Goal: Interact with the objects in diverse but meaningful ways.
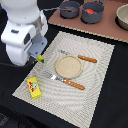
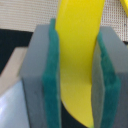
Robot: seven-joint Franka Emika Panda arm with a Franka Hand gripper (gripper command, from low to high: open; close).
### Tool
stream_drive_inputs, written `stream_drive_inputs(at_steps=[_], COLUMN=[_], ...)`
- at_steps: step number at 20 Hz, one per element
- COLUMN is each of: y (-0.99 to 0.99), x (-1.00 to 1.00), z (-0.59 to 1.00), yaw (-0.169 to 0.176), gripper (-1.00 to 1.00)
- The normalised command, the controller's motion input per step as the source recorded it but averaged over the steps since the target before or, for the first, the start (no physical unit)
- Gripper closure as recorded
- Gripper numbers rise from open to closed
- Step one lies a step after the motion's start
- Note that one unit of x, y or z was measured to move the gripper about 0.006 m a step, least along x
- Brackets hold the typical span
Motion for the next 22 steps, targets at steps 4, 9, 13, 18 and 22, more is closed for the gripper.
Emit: stream_drive_inputs(at_steps=[4,9,13,18,22], y=[0.72,0.84,0.87,0.81,0.78], x=[0.07,0.01,0.01,0.05,0.04], z=[0.51,0.52,0.47,0.43,0.36], yaw=[-0.01,-0.021,-0.012,0.0,0.0], gripper=[1.0,1.0,1.0,1.0,1.0])
